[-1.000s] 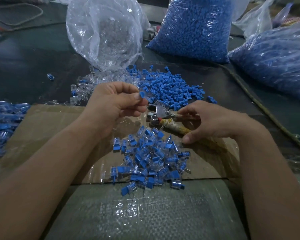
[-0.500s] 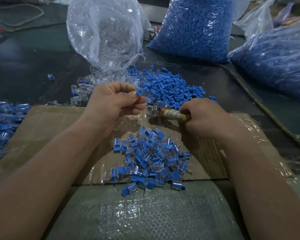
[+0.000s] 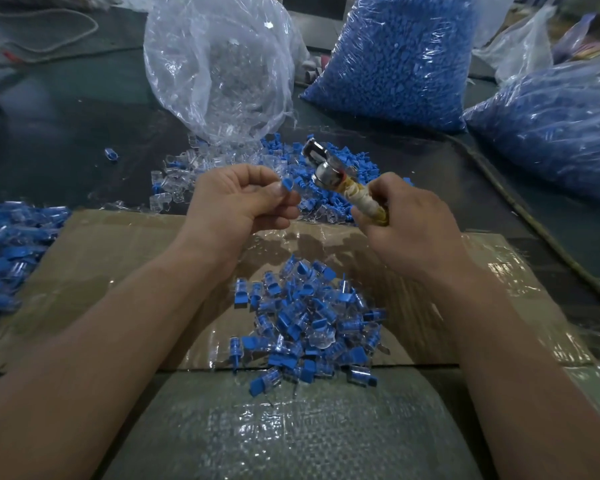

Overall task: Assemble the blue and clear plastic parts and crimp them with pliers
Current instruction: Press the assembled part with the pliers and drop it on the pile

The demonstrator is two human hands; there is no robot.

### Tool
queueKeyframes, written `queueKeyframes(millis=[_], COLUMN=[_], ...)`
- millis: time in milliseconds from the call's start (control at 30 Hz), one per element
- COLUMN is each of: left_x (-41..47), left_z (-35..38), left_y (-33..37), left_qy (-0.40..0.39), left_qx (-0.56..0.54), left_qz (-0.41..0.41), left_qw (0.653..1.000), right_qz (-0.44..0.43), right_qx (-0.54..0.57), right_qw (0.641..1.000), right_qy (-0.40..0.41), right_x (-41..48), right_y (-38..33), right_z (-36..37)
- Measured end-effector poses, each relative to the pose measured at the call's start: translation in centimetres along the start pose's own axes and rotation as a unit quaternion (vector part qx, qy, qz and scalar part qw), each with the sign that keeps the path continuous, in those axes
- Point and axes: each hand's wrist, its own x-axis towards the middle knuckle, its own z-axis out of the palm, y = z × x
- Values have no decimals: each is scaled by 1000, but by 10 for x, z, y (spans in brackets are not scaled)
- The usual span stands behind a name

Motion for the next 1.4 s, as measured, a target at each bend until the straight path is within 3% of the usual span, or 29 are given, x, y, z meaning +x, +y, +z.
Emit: queueKeyframes(millis=[400,667,933,1400], left_x=[-3,-4,-5,-5], left_z=[3,4,5,3], left_y=[1,2,2,-1], left_qy=[16,11,22,50], left_qx=[29,42,67,90], left_qz=[63,68,82,88], left_qw=[997,997,994,991], right_qz=[-19,-53,-27,-17], right_qx=[27,-35,20,9], right_qw=[996,997,995,995], right_qy=[-79,-45,-92,-100], right_x=[-2,-2,-3,-1], right_y=[-7,-8,-7,-13], right_z=[5,2,5,10])
